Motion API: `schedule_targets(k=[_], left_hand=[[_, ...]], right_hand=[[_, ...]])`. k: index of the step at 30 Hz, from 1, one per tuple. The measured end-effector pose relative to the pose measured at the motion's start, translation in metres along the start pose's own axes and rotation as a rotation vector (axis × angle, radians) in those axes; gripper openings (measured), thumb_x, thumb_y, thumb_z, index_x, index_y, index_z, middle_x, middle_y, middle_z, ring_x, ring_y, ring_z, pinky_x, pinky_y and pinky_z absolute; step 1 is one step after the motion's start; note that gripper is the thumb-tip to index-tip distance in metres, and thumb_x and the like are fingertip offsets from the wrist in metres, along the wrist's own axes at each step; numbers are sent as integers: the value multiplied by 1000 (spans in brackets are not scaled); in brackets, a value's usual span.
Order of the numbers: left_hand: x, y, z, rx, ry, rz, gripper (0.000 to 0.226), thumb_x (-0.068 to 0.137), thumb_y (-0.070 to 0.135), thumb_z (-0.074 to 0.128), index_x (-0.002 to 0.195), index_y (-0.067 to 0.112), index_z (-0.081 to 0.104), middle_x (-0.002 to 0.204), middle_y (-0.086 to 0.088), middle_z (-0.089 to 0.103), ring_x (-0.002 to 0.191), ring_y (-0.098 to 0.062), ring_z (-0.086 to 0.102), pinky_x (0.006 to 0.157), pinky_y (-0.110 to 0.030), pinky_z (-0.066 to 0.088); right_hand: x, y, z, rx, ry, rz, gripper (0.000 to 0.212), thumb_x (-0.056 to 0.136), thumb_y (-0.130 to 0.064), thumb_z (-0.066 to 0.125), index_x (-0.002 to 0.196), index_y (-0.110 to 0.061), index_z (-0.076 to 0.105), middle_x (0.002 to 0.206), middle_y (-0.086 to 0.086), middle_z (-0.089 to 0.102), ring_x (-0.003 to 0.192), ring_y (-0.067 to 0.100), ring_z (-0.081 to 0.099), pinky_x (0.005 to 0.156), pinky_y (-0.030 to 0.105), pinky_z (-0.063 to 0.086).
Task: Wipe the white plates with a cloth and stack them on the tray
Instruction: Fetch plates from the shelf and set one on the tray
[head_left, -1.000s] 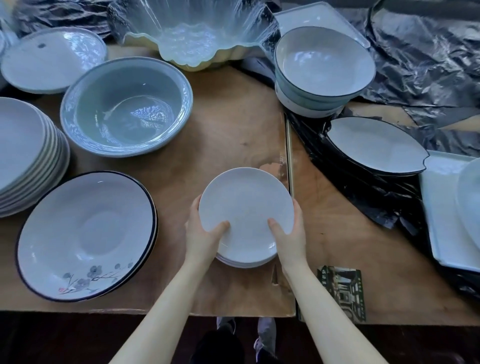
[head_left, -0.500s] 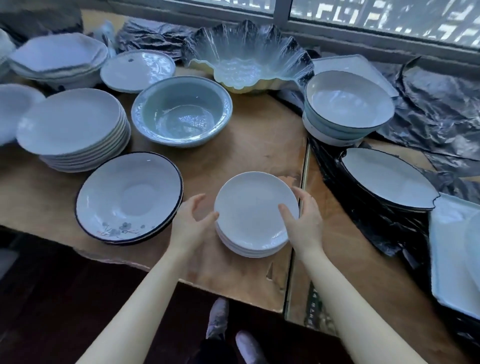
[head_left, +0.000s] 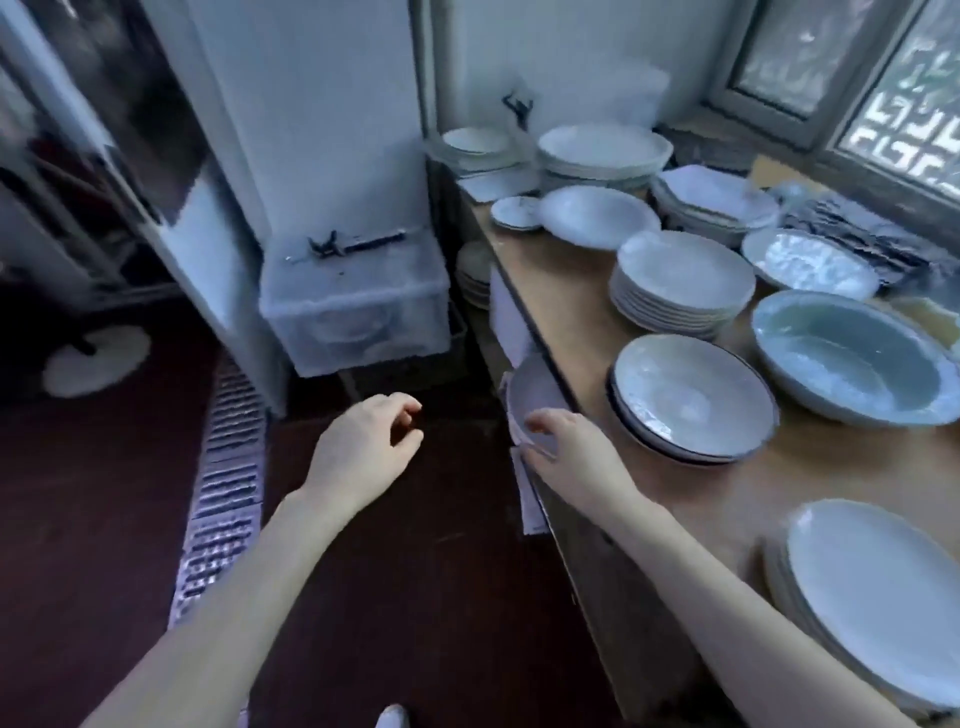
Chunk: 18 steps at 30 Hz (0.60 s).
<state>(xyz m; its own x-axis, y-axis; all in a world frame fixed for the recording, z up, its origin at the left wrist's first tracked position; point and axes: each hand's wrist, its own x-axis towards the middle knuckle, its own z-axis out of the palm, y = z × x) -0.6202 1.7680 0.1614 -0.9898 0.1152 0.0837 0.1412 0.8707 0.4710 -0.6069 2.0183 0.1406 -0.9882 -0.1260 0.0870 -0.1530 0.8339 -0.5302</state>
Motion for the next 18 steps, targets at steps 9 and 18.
schedule_targets(k=[9,18], left_hand=[[-165,-276,-209,504,166,-467,38,93,37,59,130,26,61,113,1,66,109,-25,62,84,-37,50],[-318,-470,-360,585,232,-897,38,99,37,51,135,27,53,123,-1,61,116,-26,59,86,-37,48]], right_hand=[[89,-352,176,-166,-274,-748,35,93,-32,57,127,-21,59,120,1,62,116,23,53,98,37,43],[83,-652,338,-226,-368,-1133,35,94,-40,56,124,-24,58,117,0,61,113,23,55,90,37,48]])
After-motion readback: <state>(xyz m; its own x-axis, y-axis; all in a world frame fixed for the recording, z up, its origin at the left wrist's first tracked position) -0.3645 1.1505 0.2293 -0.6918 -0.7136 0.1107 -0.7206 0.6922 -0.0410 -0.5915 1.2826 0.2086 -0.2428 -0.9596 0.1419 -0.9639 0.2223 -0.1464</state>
